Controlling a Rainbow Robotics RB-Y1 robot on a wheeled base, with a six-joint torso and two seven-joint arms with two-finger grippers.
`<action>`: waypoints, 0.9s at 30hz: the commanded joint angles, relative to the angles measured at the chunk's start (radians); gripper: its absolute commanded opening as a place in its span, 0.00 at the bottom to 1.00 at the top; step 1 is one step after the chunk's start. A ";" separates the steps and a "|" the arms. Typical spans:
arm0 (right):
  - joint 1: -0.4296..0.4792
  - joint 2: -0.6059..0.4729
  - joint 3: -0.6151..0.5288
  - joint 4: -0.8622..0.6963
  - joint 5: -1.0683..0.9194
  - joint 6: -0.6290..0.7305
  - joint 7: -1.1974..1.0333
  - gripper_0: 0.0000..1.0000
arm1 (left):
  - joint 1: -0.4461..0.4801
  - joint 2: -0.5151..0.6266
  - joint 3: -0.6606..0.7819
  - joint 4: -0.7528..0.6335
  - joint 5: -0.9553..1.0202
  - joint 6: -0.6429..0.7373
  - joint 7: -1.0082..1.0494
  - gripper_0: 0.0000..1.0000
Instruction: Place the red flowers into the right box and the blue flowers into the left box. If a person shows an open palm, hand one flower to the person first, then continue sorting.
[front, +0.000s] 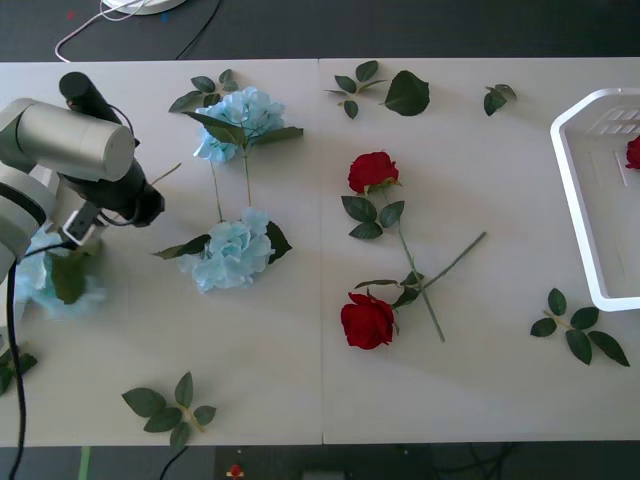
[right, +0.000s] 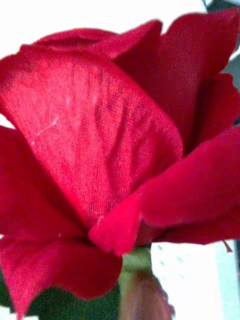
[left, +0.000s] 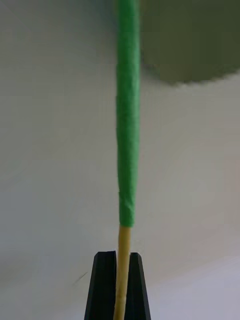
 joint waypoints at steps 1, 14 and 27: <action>0.034 -0.019 -0.026 0.063 0.047 -0.082 0.026 0.00 | 0.010 0.051 -0.008 -0.076 -0.072 0.027 -0.188 0.00; 0.025 0.086 -0.026 0.162 0.142 -0.207 -0.013 0.23 | 0.013 0.160 -0.008 -0.291 -0.240 0.099 -0.749 0.00; 0.025 0.105 -0.026 0.162 0.165 -0.219 -0.033 1.00 | 0.048 0.373 0.015 -0.584 -0.239 0.238 -1.271 0.00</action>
